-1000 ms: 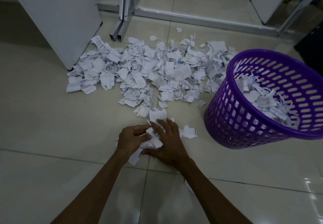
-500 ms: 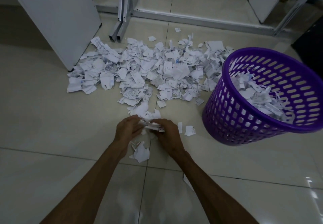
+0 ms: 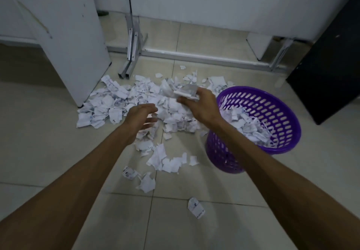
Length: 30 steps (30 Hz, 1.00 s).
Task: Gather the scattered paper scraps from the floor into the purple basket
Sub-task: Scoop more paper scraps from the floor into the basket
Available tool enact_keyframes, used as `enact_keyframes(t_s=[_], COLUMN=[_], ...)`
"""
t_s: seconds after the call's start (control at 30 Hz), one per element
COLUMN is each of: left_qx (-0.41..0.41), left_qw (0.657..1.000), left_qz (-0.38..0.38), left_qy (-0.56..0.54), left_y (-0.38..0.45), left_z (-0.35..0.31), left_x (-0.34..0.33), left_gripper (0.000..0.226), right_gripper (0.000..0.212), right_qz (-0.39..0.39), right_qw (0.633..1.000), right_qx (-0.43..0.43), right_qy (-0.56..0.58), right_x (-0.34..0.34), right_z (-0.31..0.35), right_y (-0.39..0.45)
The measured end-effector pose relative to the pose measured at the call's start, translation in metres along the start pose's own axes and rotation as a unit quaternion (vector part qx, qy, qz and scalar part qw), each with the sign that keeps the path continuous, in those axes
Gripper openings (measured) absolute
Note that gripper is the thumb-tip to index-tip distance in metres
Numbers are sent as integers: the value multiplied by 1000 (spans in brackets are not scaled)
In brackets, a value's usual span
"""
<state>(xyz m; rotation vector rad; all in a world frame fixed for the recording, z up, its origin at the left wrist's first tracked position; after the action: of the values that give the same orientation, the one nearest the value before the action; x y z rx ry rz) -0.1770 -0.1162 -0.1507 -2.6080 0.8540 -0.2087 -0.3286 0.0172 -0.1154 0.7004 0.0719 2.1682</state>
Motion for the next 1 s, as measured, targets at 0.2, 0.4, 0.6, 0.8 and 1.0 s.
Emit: enact_keyframes(t_s=[0.2, 0.4, 0.6, 0.8, 1.0], left_qx=[-57, -65, -36, -27, -34], left_qw=[990, 988, 987, 985, 986], left_qz=[105, 126, 133, 157, 155], left_qy=[79, 63, 82, 63, 45], left_y=[-22, -36, -35, -43, -46], left_z=[-54, -30, -10, -11, -9], left_x=[-59, -130, -149, -159, -168], left_gripper=[29, 52, 63, 54, 66], right_gripper=[42, 34, 33, 37, 71], right_qz=[-48, -97, -104, -93, -75], right_qw=[998, 993, 986, 984, 971], right_qx=[11, -62, -123, -140, -111], right_qy=[-41, -33, -50, -61, -200], right_x=[72, 102, 130, 133, 131], right_z=[35, -4, -41, -64, -81], right_y=[34, 10, -4, -13, -14])
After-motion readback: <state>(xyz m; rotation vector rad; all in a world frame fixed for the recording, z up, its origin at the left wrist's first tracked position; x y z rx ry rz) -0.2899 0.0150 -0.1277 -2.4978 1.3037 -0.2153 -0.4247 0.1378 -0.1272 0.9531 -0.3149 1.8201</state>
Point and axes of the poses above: each hand's wrist, its own y-axis towards the middle knuckle, its own x-axis out of the back of the hand, z = x × y, the point moved 2 cm from there along y, towards the middle knuckle, and after that the axes turned 5 degrees about -z, right-handed, at the moved point
